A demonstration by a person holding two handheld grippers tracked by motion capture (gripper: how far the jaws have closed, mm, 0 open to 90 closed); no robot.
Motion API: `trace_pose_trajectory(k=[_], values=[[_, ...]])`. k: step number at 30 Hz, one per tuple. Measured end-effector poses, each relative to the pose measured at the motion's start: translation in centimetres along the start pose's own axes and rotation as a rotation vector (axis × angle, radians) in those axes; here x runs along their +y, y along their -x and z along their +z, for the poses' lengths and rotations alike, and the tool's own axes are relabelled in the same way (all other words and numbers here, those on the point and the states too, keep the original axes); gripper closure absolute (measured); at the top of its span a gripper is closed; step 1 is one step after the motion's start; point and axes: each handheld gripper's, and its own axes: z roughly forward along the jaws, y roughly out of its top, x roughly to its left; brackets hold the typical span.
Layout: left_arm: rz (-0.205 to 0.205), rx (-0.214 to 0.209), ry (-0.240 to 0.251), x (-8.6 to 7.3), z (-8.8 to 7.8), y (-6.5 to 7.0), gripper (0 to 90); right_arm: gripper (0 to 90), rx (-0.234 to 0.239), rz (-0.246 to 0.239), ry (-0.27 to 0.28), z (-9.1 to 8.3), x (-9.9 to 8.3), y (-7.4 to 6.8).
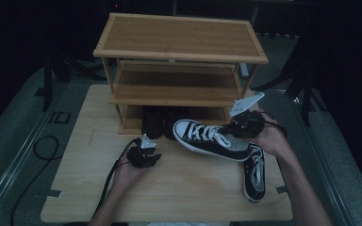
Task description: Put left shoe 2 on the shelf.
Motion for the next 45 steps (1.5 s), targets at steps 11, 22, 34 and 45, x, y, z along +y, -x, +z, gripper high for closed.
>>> trace_pose_trajectory(k=[11, 22, 34, 45], values=[[0.001, -0.001, 0.000, 0.0, 0.0, 0.0, 62.0, 88.4, 0.015, -0.023, 0.028, -0.8, 1.3, 0.6], [0.001, -0.003, -0.001, 0.0, 0.0, 0.0, 62.0, 88.5, 0.015, -0.034, 0.043, -2.0, 2.6, 1.4], [0.002, -0.001, 0.001, 0.0, 0.0, 0.0, 61.8, 88.5, 0.003, -0.009, 0.094, -3.6, 4.1, 3.0], [0.002, -0.004, 0.002, 0.0, 0.0, 0.0, 61.7, 88.5, -0.035, 0.051, 0.169, -3.7, 5.5, 4.8]])
